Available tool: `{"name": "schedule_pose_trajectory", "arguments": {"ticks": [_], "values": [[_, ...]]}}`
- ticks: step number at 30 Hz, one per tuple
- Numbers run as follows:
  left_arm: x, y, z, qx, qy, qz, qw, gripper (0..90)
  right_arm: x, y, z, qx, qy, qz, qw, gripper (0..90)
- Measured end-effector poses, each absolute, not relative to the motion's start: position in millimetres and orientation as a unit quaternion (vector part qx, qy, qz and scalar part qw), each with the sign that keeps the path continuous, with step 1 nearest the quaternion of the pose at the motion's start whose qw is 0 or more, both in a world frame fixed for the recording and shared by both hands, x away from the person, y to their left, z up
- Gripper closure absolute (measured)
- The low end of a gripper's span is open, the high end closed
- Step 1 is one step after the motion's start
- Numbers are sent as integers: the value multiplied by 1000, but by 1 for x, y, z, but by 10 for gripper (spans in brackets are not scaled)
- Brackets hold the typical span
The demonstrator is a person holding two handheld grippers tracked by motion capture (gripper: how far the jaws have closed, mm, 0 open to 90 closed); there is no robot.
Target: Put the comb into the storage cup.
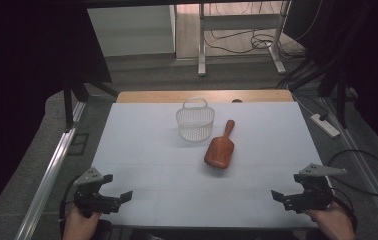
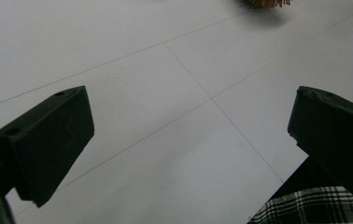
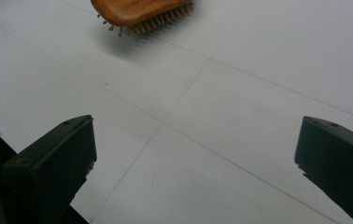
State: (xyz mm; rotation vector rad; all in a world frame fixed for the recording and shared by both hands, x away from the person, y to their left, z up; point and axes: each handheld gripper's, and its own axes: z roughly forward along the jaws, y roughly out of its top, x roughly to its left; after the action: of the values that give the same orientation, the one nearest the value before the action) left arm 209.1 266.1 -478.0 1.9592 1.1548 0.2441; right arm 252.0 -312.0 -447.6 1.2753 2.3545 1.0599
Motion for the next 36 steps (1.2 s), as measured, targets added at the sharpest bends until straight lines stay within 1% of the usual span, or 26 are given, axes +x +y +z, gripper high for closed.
{"name": "schedule_pose_trajectory", "arguments": {"ticks": [2,7,11,17,28,36], "values": [[209,266,-478,779,459,97,415,5,253,-311,-447,440,810,366,126,0],[209,266,-478,780,458,96,416,5,257,-306,-447,420,818,369,134,0],[209,266,-478,780,456,95,416,5,262,-302,-445,415,823,367,124,0],[209,267,-478,778,456,94,421,5,268,-297,-444,411,824,368,130,0],[209,268,-478,777,457,93,422,5,281,-286,-440,405,828,368,120,0],[209,268,-478,777,457,93,423,5,292,-277,-438,390,837,365,121,0]]}}
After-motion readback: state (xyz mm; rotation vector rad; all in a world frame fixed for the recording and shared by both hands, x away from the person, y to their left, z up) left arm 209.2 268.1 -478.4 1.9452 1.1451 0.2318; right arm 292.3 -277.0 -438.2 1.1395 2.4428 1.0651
